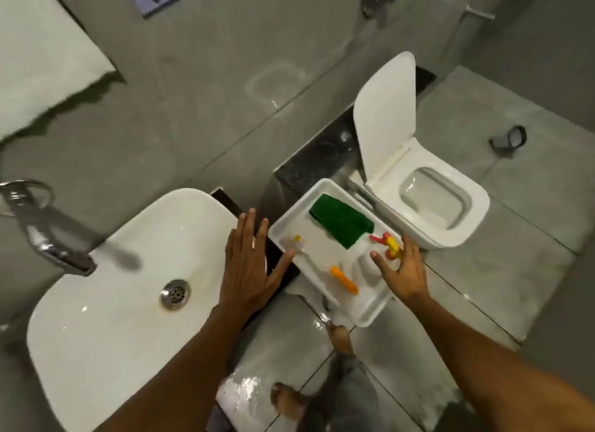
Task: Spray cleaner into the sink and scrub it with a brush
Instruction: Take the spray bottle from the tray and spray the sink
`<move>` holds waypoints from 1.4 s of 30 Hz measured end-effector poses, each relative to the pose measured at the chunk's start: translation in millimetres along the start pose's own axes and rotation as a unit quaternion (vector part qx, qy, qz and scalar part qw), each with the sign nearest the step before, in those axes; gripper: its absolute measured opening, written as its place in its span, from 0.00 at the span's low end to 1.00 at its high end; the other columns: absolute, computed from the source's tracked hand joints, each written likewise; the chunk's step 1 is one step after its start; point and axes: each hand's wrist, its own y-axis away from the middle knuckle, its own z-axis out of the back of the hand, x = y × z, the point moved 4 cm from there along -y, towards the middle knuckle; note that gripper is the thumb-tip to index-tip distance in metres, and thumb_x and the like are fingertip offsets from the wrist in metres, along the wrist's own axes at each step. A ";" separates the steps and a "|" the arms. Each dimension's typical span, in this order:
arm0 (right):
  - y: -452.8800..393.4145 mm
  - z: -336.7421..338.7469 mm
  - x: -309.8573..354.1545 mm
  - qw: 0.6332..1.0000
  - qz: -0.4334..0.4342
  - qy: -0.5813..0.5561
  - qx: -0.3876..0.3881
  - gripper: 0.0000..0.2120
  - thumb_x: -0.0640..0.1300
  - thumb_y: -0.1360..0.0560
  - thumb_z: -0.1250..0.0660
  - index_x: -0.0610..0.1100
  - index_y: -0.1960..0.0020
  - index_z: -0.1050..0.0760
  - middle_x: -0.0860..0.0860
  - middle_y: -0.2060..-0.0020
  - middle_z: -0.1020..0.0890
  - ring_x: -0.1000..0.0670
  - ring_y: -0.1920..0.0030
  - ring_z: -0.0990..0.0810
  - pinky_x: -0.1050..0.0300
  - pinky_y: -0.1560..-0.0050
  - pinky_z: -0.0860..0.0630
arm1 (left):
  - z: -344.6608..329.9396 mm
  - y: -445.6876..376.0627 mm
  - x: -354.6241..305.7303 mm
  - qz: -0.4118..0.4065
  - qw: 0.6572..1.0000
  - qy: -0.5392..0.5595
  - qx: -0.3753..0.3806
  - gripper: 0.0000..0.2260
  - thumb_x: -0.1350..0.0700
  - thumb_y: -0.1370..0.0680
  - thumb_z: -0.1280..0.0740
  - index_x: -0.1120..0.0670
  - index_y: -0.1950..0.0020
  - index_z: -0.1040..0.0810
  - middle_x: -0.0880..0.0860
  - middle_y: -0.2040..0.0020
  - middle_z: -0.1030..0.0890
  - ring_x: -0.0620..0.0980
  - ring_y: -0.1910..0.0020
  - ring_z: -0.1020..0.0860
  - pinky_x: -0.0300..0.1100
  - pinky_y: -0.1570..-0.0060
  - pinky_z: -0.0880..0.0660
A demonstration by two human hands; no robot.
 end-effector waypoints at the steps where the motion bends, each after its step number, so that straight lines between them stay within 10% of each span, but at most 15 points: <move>1: -4.0 -3.7 -6.1 0.999 -0.015 -0.028 -0.009 0.48 0.62 0.25 0.26 0.46 0.15 0.46 0.45 0.19 0.35 0.39 0.19 0.36 0.36 0.23 0.33 | -6.9 -0.4 1.1 -0.002 1.000 -0.003 0.016 0.38 0.31 0.17 0.42 0.55 0.15 0.38 0.56 0.12 0.48 0.55 0.12 0.51 0.60 0.15 0.46; 13: -29.5 -48.2 -45.6 0.912 -0.145 -0.356 -0.141 0.27 0.48 0.26 0.20 0.45 0.31 0.24 0.51 0.46 0.17 0.43 0.40 0.16 0.51 0.39 0.17 | -30.8 -1.5 9.9 0.029 0.998 -0.043 0.024 0.38 0.29 0.18 0.41 0.54 0.17 0.35 0.53 0.11 0.47 0.53 0.11 0.56 0.65 0.16 0.45; 16: -40.1 -54.9 -48.4 0.929 -0.115 -0.320 -0.146 0.25 0.50 0.26 0.20 0.44 0.33 0.21 0.48 0.43 0.16 0.49 0.43 0.15 0.51 0.40 0.16 | -33.4 -2.4 10.7 0.031 0.998 -0.048 0.017 0.38 0.29 0.18 0.42 0.54 0.18 0.33 0.53 0.11 0.46 0.53 0.11 0.55 0.65 0.16 0.45; 20: -63.4 -56.5 -35.6 0.965 -0.032 -0.222 -0.134 0.22 0.52 0.22 0.26 0.43 0.33 0.20 0.53 0.47 0.19 0.61 0.53 0.19 0.74 0.51 0.22 | -35.0 -4.4 9.9 0.032 0.998 -0.045 0.012 0.36 0.31 0.18 0.42 0.55 0.19 0.30 0.53 0.12 0.44 0.54 0.11 0.54 0.65 0.16 0.46; 23: -75.4 -60.3 -18.8 0.974 0.038 -0.162 -0.153 0.20 0.55 0.20 0.32 0.37 0.46 0.17 0.45 0.55 0.18 0.58 0.58 0.22 0.52 0.54 0.18 | -33.1 -4.7 8.9 0.035 0.999 -0.040 0.008 0.34 0.33 0.18 0.40 0.56 0.20 0.29 0.54 0.12 0.42 0.55 0.12 0.53 0.65 0.16 0.45; 29: -63.8 -60.3 10.9 0.954 0.110 -0.262 -0.096 0.15 0.53 0.18 0.32 0.47 0.35 0.20 0.52 0.41 0.16 0.53 0.40 0.17 0.55 0.37 0.19 | -30.4 -2.9 10.1 0.047 0.998 -0.032 -0.002 0.34 0.33 0.17 0.39 0.55 0.19 0.30 0.53 0.12 0.42 0.53 0.11 0.52 0.61 0.15 0.46; 33: -21.7 -52.0 54.4 0.933 0.145 -0.331 -0.007 0.08 0.60 0.18 0.34 0.61 0.43 0.18 0.55 0.47 0.12 0.48 0.44 0.12 0.44 0.44 0.15 | -28.5 -1.6 11.8 0.030 0.999 -0.021 -0.016 0.34 0.37 0.17 0.33 0.57 0.19 0.30 0.57 0.13 0.40 0.56 0.12 0.45 0.60 0.16 0.42; 42: 100.9 -61.6 172.6 0.902 0.070 -0.351 0.240 0.12 0.55 0.18 0.33 0.49 0.49 0.15 0.42 0.57 0.13 0.48 0.54 0.12 0.51 0.50 0.14 | 7.1 71.1 49.9 0.131 0.987 0.040 -0.084 0.30 0.39 0.14 0.43 0.55 0.17 0.36 0.54 0.13 0.41 0.55 0.13 0.44 0.52 0.15 0.45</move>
